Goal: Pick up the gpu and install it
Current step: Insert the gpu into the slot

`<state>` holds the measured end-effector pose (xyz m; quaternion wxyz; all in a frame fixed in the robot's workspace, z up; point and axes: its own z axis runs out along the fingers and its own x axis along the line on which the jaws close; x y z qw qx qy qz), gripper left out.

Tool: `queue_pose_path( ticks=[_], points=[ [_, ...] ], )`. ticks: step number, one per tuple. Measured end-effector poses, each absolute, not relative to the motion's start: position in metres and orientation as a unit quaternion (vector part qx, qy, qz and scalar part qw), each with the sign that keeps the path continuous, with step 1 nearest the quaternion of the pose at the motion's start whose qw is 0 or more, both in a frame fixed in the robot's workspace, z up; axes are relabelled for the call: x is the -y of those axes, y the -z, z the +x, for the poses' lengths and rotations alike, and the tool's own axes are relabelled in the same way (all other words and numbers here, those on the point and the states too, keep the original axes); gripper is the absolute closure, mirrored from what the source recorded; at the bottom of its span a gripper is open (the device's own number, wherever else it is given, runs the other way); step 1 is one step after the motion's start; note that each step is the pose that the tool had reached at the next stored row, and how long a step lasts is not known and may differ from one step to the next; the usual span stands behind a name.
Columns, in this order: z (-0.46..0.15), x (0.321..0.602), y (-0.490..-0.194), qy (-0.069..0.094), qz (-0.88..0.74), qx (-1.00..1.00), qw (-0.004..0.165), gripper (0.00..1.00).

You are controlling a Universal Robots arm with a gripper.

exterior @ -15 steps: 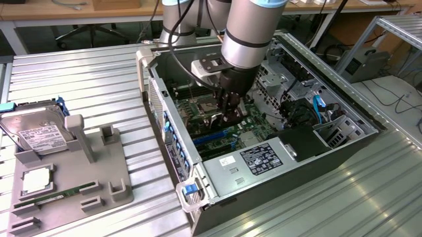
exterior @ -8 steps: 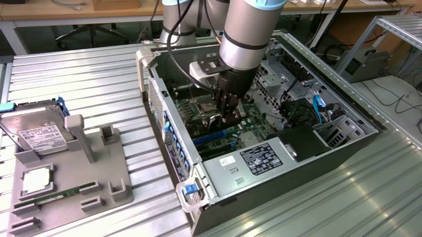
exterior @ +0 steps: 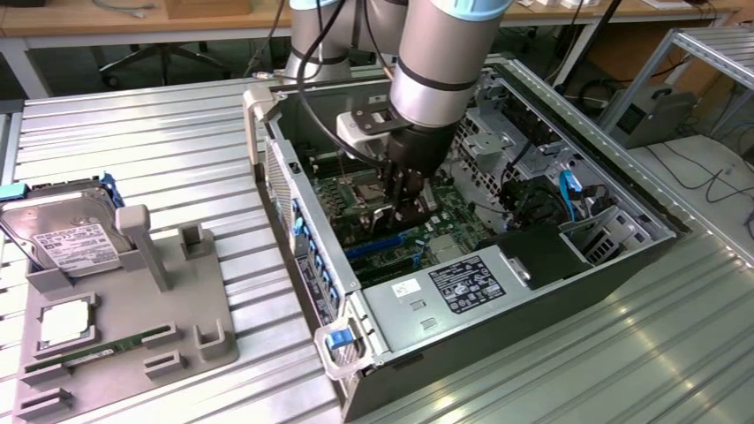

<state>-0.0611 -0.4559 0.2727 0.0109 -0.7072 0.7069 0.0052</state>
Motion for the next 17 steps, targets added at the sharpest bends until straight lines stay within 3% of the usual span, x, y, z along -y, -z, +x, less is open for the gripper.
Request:
queue_pose_path(
  ticks=[17],
  points=[
    [-0.0664, 0.4559, -0.2692, -0.005, -0.707, -0.707, 0.011, 0.73]
  ],
)
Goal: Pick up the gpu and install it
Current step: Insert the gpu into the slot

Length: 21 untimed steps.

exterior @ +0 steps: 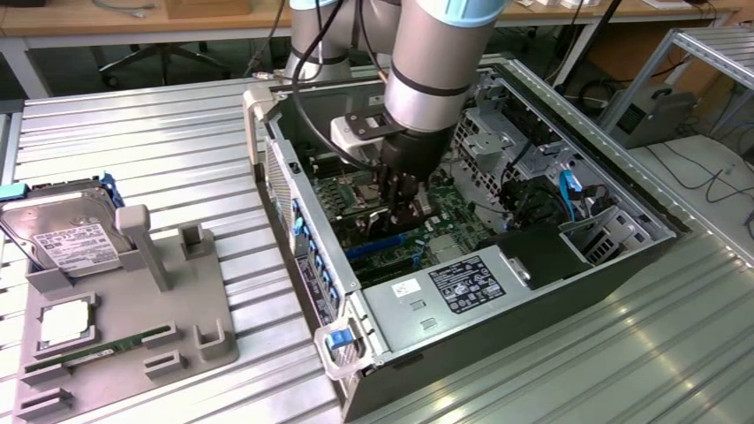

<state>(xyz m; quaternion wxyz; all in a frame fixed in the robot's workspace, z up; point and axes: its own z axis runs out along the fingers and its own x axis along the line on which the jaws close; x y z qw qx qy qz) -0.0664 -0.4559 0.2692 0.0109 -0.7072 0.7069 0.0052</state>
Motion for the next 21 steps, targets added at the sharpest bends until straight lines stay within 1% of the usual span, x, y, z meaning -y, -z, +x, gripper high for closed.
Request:
queue_pose_path(
  ticks=[21],
  points=[
    [-0.0678, 0.4558, -0.2584, -0.005, -0.707, -0.707, 0.011, 0.73]
  ],
)
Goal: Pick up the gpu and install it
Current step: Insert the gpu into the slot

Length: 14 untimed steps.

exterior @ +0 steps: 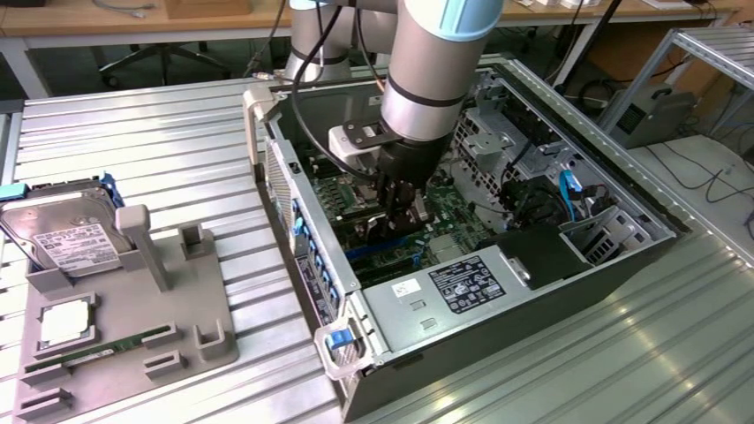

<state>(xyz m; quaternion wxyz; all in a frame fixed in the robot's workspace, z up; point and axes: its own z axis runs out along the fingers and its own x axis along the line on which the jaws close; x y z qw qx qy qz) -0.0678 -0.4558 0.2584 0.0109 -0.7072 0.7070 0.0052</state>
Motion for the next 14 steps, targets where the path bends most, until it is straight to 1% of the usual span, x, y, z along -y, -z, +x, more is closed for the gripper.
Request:
queue_pose_path(
  ticks=[14],
  points=[
    [-0.0687, 0.4558, -0.2567, -0.005, -0.707, -0.707, 0.011, 0.73]
  ],
)
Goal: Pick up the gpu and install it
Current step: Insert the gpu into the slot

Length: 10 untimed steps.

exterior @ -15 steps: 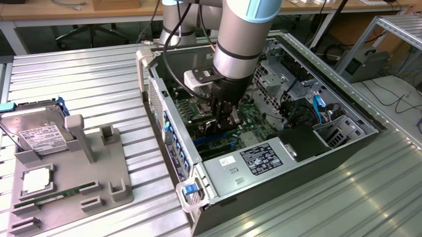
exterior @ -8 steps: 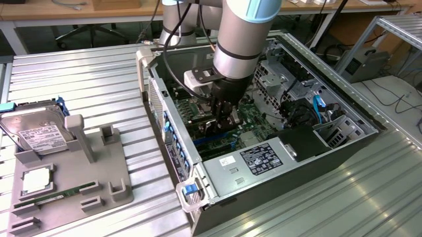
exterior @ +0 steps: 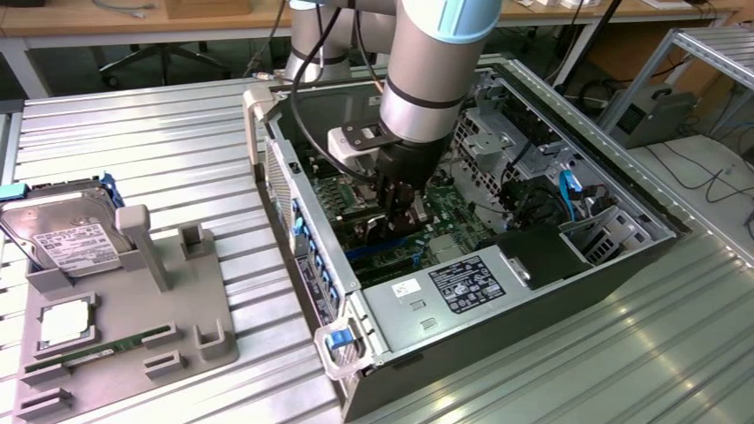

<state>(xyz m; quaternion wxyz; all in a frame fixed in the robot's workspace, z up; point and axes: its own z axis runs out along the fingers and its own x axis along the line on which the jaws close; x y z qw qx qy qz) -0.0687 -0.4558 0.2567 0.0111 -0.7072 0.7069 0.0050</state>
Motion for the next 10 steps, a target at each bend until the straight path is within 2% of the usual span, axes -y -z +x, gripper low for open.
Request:
queue_pose_path(
  ticks=[10],
  points=[
    [-0.0688, 0.4605, -0.2579, -0.006, -0.697, -0.717, 0.012, 0.73]
  ],
)
